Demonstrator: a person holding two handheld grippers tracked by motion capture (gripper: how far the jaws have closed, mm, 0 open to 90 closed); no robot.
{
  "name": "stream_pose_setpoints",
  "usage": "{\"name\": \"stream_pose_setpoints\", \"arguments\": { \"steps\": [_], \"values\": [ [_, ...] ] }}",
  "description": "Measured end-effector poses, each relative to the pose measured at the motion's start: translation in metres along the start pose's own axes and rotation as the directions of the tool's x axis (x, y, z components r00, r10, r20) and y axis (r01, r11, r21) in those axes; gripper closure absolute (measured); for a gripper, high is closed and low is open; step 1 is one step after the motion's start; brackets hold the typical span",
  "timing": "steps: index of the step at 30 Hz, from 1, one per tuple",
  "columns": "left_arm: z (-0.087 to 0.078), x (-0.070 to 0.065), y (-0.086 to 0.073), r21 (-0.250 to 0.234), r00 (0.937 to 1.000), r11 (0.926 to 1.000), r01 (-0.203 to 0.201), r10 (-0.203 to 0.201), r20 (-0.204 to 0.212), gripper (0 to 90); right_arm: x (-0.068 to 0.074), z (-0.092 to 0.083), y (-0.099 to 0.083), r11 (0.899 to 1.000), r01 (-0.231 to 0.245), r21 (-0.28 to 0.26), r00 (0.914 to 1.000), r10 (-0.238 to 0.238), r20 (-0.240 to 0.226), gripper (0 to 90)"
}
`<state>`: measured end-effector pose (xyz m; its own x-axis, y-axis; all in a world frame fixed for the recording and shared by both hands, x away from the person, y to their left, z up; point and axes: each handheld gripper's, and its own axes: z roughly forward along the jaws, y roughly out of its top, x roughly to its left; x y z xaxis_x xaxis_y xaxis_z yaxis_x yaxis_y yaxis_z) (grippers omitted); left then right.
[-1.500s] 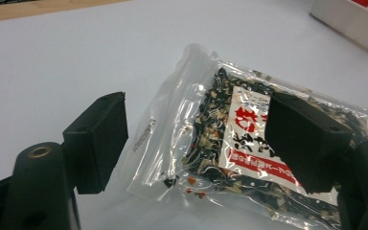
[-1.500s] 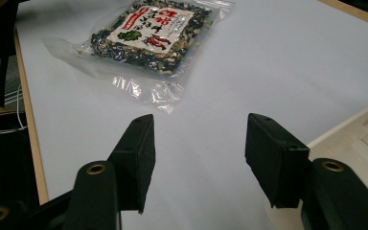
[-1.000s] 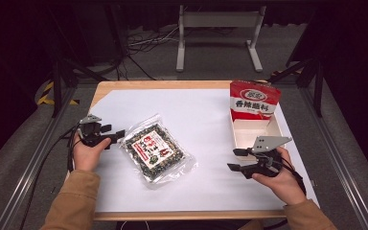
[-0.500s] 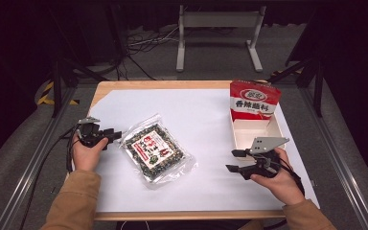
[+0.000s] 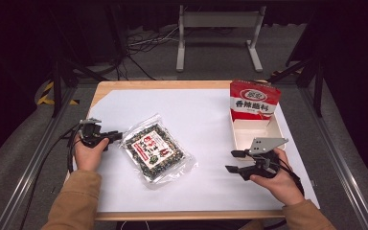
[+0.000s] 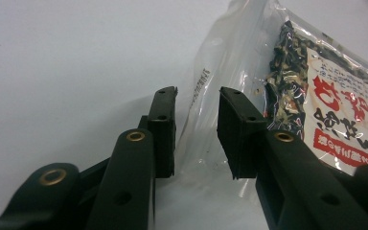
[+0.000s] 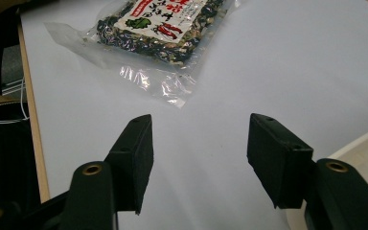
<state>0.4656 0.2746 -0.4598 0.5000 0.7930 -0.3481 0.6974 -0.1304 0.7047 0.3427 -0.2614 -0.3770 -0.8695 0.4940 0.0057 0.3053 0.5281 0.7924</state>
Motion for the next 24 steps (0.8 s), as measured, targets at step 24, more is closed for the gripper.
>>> {"name": "stream_pose_setpoints", "arguments": {
  "steps": [24],
  "values": [
    [-0.01, -0.012, 0.003, -0.005, 0.9959, 0.9973, -0.073, 0.073, -0.053, 90.0, 0.0, 0.0, 0.0, 1.0, -0.009, -0.004, 1.0, 0.009, 0.0, 42.1]
  ]
}}
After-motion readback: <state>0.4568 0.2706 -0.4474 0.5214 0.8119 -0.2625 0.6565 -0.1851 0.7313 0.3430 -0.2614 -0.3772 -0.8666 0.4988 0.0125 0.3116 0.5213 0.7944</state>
